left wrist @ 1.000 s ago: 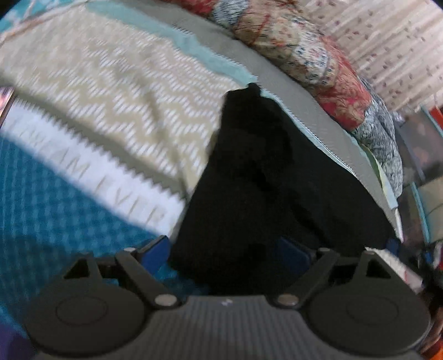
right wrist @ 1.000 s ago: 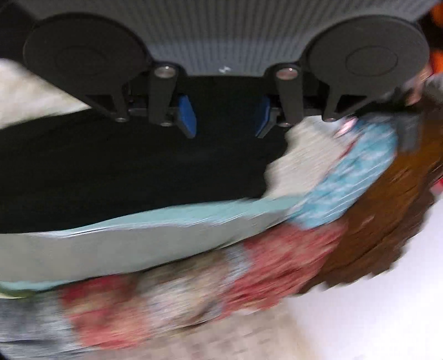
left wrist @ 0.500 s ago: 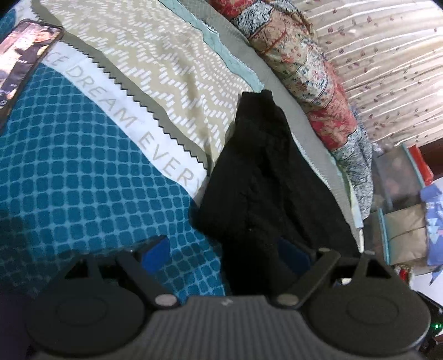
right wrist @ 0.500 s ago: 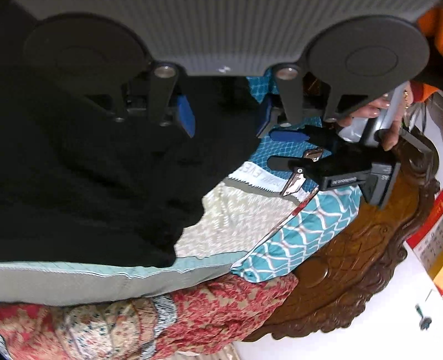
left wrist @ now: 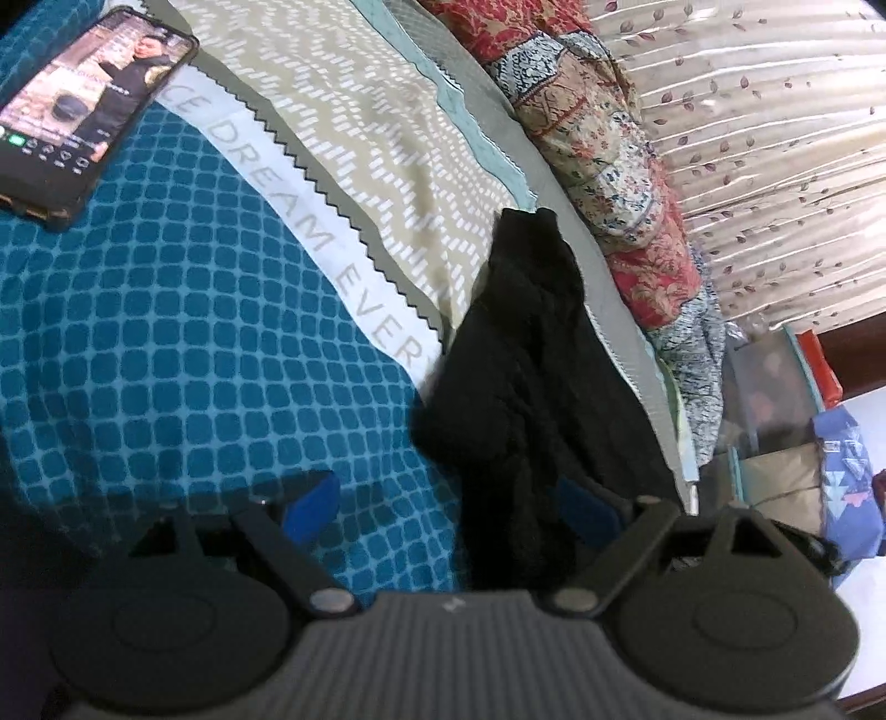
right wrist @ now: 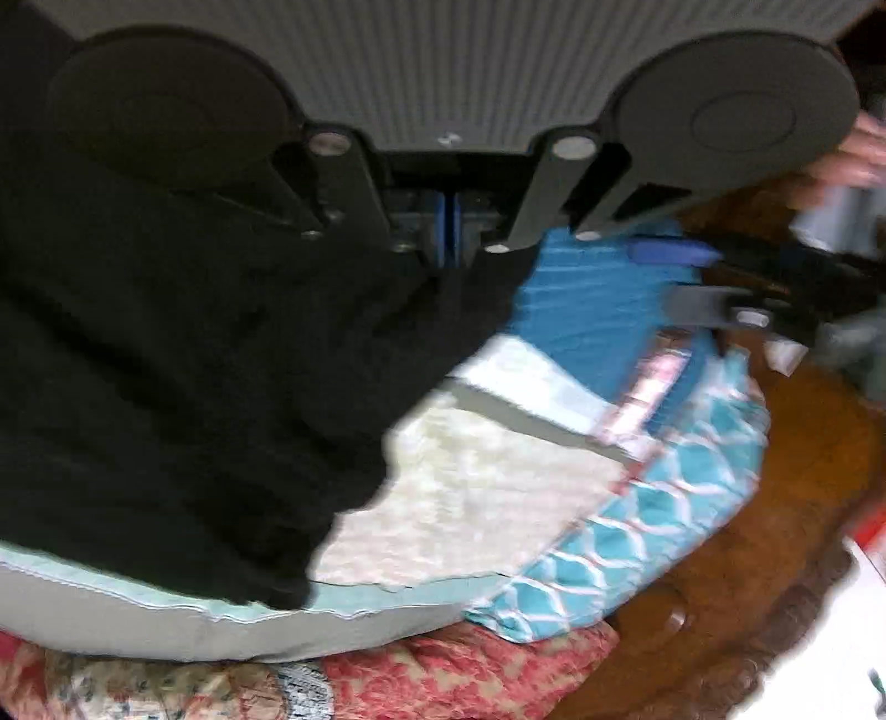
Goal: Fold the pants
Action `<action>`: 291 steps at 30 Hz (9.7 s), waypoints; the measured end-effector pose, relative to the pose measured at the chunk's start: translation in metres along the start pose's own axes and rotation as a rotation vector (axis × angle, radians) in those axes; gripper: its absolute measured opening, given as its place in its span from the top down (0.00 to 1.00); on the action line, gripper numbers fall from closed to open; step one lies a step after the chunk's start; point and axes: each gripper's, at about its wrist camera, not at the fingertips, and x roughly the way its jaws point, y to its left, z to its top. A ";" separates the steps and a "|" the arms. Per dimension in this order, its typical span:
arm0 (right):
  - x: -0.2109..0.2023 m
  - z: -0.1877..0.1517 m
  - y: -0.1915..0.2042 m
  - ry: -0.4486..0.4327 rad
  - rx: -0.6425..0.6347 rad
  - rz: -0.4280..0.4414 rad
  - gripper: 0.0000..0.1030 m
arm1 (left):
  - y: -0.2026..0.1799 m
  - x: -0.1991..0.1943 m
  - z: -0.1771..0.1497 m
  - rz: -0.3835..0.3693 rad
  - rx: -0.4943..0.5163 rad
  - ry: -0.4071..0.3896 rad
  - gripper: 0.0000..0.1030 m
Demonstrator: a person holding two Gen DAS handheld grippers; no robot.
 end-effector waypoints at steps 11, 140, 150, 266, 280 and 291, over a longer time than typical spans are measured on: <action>-0.008 -0.014 0.017 -0.033 0.062 0.094 0.94 | -0.007 0.047 -0.004 -0.097 -0.023 0.094 0.56; -0.426 -0.321 -0.192 -0.941 1.373 -1.014 0.88 | -0.128 0.012 -0.147 0.355 1.177 -0.104 0.83; -0.436 -0.274 -0.125 -1.087 1.092 -1.231 0.41 | -0.105 -0.053 -0.114 0.216 0.916 -0.104 0.54; 0.023 -0.049 0.013 -0.021 0.095 -0.206 0.56 | -0.017 -0.017 -0.033 0.082 0.237 -0.046 0.00; 0.011 -0.041 0.017 -0.042 0.088 -0.208 0.55 | -0.031 0.002 -0.033 0.072 0.341 -0.001 0.00; -0.012 -0.046 0.024 -0.093 0.069 -0.207 0.54 | -0.036 0.037 -0.032 0.063 0.411 0.070 0.00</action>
